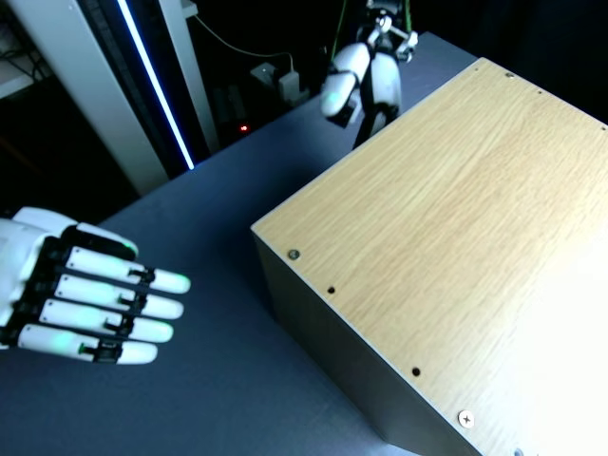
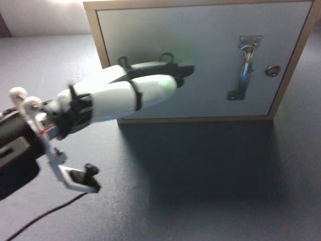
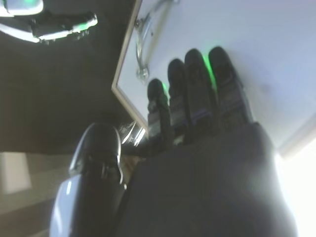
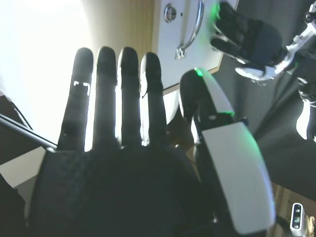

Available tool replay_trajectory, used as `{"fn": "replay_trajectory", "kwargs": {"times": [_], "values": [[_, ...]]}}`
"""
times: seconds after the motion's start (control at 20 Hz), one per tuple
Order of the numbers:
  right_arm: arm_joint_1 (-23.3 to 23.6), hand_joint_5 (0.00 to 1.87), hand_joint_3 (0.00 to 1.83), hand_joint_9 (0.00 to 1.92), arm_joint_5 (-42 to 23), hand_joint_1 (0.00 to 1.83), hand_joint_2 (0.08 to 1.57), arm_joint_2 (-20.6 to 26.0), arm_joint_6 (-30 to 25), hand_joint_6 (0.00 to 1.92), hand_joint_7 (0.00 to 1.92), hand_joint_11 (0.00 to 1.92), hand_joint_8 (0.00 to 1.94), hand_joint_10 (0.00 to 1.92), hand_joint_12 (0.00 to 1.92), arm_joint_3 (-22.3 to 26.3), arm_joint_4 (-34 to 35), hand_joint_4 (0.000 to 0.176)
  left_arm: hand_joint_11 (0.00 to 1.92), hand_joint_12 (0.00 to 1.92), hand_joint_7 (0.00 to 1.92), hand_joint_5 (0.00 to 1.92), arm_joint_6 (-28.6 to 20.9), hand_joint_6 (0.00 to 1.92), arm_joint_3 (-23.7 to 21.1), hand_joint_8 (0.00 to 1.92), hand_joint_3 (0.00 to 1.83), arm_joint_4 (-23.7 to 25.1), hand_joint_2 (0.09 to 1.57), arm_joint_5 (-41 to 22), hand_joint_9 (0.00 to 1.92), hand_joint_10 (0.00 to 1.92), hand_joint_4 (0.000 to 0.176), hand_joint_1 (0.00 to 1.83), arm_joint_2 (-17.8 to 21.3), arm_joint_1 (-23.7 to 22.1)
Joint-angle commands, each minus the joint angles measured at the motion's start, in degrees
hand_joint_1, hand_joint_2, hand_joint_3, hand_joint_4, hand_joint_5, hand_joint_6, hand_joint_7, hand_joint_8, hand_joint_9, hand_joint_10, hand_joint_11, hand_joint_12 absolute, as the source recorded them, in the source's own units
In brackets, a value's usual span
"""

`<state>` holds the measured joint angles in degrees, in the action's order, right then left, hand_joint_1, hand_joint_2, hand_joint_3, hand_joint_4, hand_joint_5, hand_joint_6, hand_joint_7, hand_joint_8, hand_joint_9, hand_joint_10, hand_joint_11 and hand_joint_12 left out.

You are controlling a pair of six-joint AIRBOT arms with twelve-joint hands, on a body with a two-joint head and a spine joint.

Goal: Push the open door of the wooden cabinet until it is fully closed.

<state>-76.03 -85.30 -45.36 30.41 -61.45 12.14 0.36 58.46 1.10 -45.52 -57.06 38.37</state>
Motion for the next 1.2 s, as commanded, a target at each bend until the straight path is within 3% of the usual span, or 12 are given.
{"fn": "replay_trajectory", "kwargs": {"times": [0.0, 0.1, 0.25, 0.35, 0.4, 0.45, 0.55, 0.65, 0.75, 0.8, 0.85, 1.15], "values": [[0.03, 0.52, 0.0, 0.43, -7.01, 0.56, 1.45, -0.13, -0.4, 0.0, 0.49, 0.12, 0.0, 0.0, 0.78, -0.1, 1.76, 0.0, 0.07, 0.66, 0.42, 0.38, -0.36, 0.0, -0.67, 0.0, 0.0, 0.29, 1.43, -9.45, 0.35, 0.0, 0.098, 0.0, 0.8, 0.02], [0.03, 0.53, 0.0, 0.43, -7.01, 0.56, 1.44, -0.15, -0.4, 0.0, 0.49, 0.12, 0.0, 0.0, 0.78, -0.07, 1.92, 0.0, 0.03, 0.7, 0.44, 0.38, -0.36, 0.0, -2.36, 0.0, 0.0, 0.86, 1.43, -11.58, 0.35, 0.0, 0.1, 0.0, 2.99, 1.07], [0.03, 0.53, 0.0, 0.46, -7.01, 0.52, 1.44, -0.15, -0.4, 0.0, 0.5, 0.15, 0.0, 0.01, 0.79, -0.04, 1.98, 0.0, 0.07, 0.43, 0.37, 0.38, -0.36, 0.0, -2.61, 0.0, 0.0, 1.54, 1.47, -16.49, 0.3, 0.0, 0.015, 0.0, 5.76, 3.71], [0.03, 0.52, 0.0, 0.45, -7.09, 0.5, 1.44, -0.18, -0.41, 0.0, 0.5, 0.15, 0.0, 0.0, 0.8, 0.03, 1.98, 0.0, 0.01, 0.36, 0.32, 0.34, -0.36, 0.0, -2.31, 0.0, 0.0, 0.92, 1.43, -19.71, 0.23, 0.0, 0.048, 0.0, 6.76, 5.66], [0.03, 0.53, 0.0, 0.45, -7.45, 0.51, 1.44, -0.21, -0.44, 0.0, 0.5, 0.14, 0.0, 0.0, 0.79, 0.09, 1.97, 0.0, 0.19, 0.44, 0.45, 0.49, -0.36, 0.01, -2.06, 0.01, 0.0, 0.78, 1.38, -21.5, 0.4, 0.02, 0.062, 0.27, 6.99, 6.33], [0.03, 0.51, 0.0, 0.44, -8.35, 0.49, 1.45, -0.21, -0.52, 0.0, 0.49, 0.12, 0.0, 0.0, 0.77, 0.21, 1.96, 0.0, 0.21, 0.5, 0.51, 0.56, -0.36, 0.0, -1.64, 0.0, 0.0, 0.61, 1.39, -24.07, 0.47, 0.01, 0.013, 0.39, 7.1, 7.02], [0.03, 0.51, 0.0, 0.44, -9.91, 0.44, 1.44, -0.21, -0.77, 0.0, 0.49, 0.14, 0.0, 0.0, 0.77, 0.28, 1.96, 0.0, 0.2, 0.53, 0.52, 0.52, -0.36, 0.01, -1.22, 0.0, 0.01, 0.27, 1.43, -26.93, 0.47, 0.0, 0.0, 0.15, 7.28, 7.97], [0.03, 0.52, 0.0, 0.43, -12.07, 0.49, 1.43, -0.21, -0.86, 0.0, 0.49, 0.15, 0.0, 0.0, 0.74, 0.49, 1.99, 0.0, 0.23, 0.7, 0.49, 0.48, -0.36, 0.0, -1.5, 0.0, 0.0, -0.13, 1.41, -30.27, 0.51, 0.01, 0.0, 0.06, 8.1, 9.84], [0.04, 0.52, 0.0, 0.41, -13.66, 0.45, 1.41, -0.21, -0.86, 0.0, 0.46, 0.16, 0.0, 0.0, 0.72, 0.72, 2.25, 0.0, 0.05, 0.77, 0.34, 0.39, -0.36, 0.0, -2.03, 0.0, 0.0, -0.76, 1.36, -32.65, 0.35, 0.0, 0.038, 0.23, 9.03, 12.38], [0.04, 0.52, 0.0, 0.41, -14.01, 0.45, 1.41, -0.21, -0.86, 0.0, 0.46, 0.16, 0.0, 0.0, 0.72, 0.77, 2.35, 0.0, 0.05, 0.77, 0.34, 0.39, -0.36, 0.0, -2.24, 0.0, 0.0, -1.15, 1.36, -33.44, 0.35, 0.0, 0.038, 0.23, 9.31, 13.17], [0.04, 0.5, 0.01, 0.41, -14.57, 0.43, 1.44, -0.2, -0.91, 0.0, 0.46, 0.15, 0.0, 0.0, 0.71, 0.89, 2.57, 0.0, 0.04, 0.64, 0.38, 0.39, -0.36, 0.0, -3.01, 0.0, 0.0, -2.25, 1.33, -35.86, 0.34, 0.0, 0.081, 0.26, 10.12, 15.29], [0.04, 0.5, 0.0, 0.43, -15.67, 0.52, 1.49, -0.21, -1.04, 0.0, 0.49, 0.16, 0.0, 0.0, 0.71, 1.29, 3.42, 0.0, 0.34, 0.21, 0.4, 0.41, -0.36, 0.0, -5.07, 0.0, 0.0, -7.31, 1.31, -41.7, 0.43, 0.0, 0.08, 0.37, 12.69, 20.16]]}}
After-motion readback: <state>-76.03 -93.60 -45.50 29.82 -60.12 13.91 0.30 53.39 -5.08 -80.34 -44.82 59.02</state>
